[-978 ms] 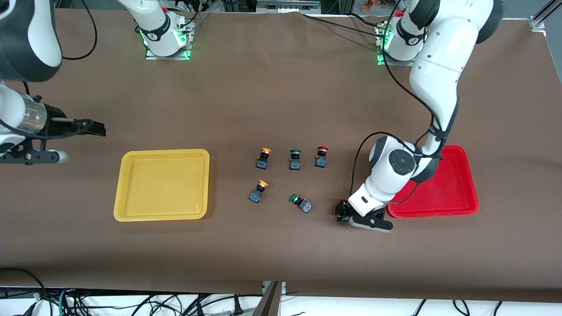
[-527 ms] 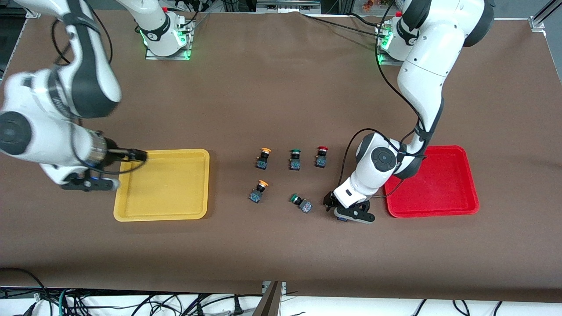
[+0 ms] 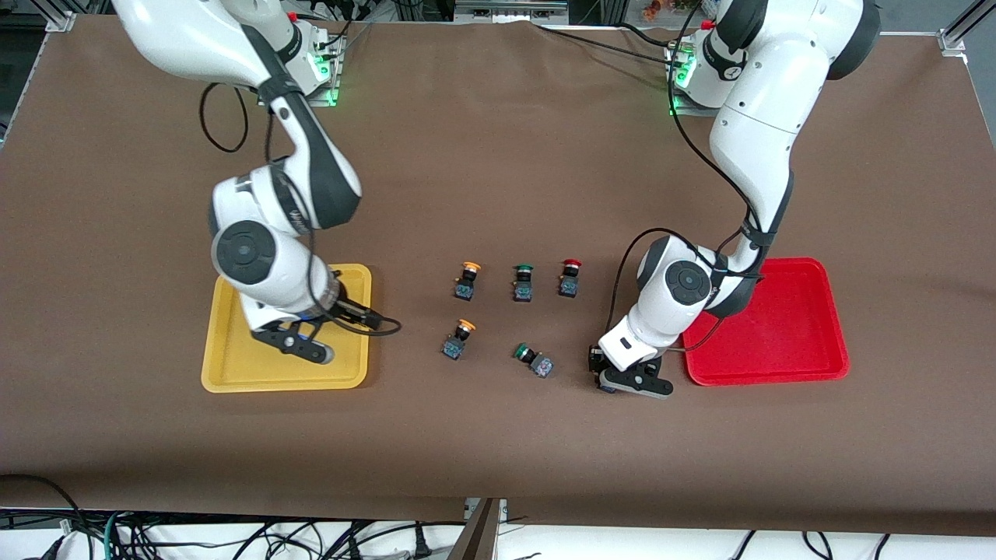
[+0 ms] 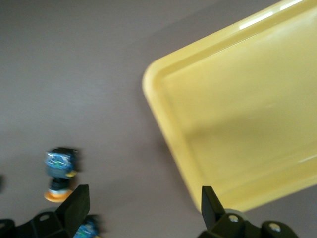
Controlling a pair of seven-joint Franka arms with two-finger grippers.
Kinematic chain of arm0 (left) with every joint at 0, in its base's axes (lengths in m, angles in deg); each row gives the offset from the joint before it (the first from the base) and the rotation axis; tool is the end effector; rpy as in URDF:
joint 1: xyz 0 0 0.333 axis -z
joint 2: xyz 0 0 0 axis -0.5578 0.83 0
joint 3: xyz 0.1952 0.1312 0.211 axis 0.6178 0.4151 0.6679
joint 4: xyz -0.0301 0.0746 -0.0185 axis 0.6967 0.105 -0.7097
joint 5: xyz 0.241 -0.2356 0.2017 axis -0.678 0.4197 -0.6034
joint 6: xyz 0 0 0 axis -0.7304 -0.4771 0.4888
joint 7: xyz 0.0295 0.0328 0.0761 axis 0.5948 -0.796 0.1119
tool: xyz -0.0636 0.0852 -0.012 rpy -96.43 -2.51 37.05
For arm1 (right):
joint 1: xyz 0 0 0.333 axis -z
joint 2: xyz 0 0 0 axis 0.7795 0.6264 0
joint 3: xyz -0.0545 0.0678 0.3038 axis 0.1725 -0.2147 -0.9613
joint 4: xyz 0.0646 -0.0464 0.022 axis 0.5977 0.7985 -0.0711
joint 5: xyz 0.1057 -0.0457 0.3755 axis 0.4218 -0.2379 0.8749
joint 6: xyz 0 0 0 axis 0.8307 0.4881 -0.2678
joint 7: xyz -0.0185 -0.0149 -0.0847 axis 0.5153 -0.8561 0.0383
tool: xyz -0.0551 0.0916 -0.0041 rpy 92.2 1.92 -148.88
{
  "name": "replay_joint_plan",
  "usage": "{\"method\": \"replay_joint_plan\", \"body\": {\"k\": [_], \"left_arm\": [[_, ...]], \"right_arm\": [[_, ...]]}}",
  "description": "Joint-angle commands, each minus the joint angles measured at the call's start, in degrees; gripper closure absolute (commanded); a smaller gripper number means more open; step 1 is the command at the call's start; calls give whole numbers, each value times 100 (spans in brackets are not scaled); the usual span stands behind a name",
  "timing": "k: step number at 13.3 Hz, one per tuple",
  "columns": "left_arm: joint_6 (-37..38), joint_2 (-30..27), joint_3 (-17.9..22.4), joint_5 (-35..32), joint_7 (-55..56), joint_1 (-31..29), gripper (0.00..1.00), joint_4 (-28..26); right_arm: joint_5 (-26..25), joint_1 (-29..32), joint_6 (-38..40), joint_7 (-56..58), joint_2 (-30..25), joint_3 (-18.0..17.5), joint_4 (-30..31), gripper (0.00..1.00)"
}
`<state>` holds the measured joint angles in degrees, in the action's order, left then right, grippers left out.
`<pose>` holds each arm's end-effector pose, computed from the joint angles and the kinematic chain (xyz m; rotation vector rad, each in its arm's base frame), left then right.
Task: Place red and yellow buttons in trays
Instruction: 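Carry the red button to the red tray while the right gripper grasps orange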
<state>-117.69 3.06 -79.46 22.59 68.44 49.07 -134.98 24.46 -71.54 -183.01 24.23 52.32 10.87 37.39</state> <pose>0.6906 -0.2633 0.1732 2.9520 -0.2674 0.4234 0.6632 0.2896 0.3292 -3.0229 0.6538 -0.0197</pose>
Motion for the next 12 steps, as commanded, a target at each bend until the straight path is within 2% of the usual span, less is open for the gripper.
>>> {"method": "replay_joint_plan", "body": {"k": [1,4,6,7,9,11,12], "left_arm": [[955,-597,41,-140,12,-22,100,-133],[2545,-1212,146,-149,-233,-127,100,-97],[3600,-1511,374,-192,-698,-137,100,-97],[3997,-1599,532,-436,-1057,-137,100,-97],[4430,-1636,560,-920,-1725,-363,98,-123],[4449,-1566,560,-1045,-2078,-662,96,-194],[4414,-1487,560,-1045,-2202,-899,92,-211]], "right_arm": [[7,-383,-1042,-915,443,30,-115,0],[-29,-638,-1722,-1164,804,57,-220,0],[-46,-779,-1741,-1164,1137,92,-553,0],[-107,-858,-1750,-1164,1322,127,-746,0],[-309,-1007,-1759,-1164,1621,223,-1011,0],[-398,-1104,-1837,-1173,1798,276,-1090,0],[-398,-1105,-1960,-1173,1868,276,-1091,0]]}}
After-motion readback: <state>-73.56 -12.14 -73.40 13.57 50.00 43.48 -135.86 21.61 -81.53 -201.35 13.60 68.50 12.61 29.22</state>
